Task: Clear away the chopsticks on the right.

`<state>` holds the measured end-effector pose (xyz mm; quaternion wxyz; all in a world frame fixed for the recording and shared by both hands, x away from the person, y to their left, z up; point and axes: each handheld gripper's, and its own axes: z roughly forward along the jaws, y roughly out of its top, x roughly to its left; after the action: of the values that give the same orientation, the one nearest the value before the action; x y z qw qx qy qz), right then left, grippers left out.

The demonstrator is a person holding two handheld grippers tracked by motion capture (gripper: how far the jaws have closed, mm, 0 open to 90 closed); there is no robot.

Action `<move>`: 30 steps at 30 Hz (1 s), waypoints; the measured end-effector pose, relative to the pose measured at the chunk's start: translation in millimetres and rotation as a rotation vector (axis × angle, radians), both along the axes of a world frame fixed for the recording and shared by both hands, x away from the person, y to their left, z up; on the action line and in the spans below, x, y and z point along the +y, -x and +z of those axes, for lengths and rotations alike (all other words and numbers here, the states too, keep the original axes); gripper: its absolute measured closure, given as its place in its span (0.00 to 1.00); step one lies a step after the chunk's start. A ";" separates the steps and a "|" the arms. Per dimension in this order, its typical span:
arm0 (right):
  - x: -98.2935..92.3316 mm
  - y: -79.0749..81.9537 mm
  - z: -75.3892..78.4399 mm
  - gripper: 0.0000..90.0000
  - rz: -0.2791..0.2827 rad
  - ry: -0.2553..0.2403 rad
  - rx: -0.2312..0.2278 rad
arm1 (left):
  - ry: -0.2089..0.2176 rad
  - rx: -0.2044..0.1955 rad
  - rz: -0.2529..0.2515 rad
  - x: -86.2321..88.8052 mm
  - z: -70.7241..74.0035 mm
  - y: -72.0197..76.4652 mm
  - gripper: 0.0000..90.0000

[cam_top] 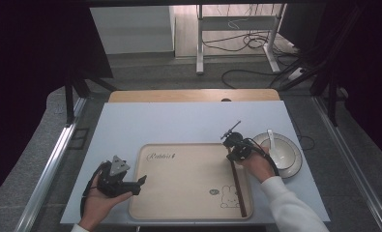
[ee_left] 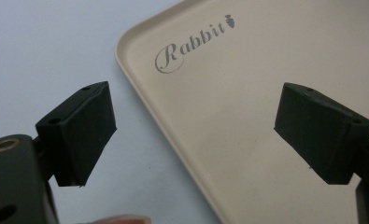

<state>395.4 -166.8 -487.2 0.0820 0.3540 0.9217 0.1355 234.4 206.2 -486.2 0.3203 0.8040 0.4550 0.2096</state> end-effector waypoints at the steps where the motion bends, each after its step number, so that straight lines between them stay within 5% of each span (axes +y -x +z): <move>1: -0.2 0.0 0.0 0.99 -0.001 0.000 0.001 | 0.000 0.001 0.000 0.2 0.0 0.0 0.14; 12: 5.2 5.4 -4.2 0.99 0.026 0.027 0.005 | -0.003 0.000 0.001 0.1 0.0 0.0 0.14; 20: -11.0 5.2 -0.5 0.99 -0.018 0.028 0.003 | -0.002 0.000 0.001 0.2 -0.1 -0.2 0.14; 24: -12.4 6.7 0.9 0.99 0.011 -0.016 0.001 | 0.001 -0.003 0.001 -0.9 0.1 -0.8 0.14; 30: -5.3 23.4 20.7 0.99 0.091 -0.121 -0.074 | -0.002 0.001 0.008 1.8 -1.4 -1.1 0.14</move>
<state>372.0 -172.1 -466.5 0.0881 0.3108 0.9233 0.2077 235.5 208.0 -487.6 0.3182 0.8028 0.4581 0.2108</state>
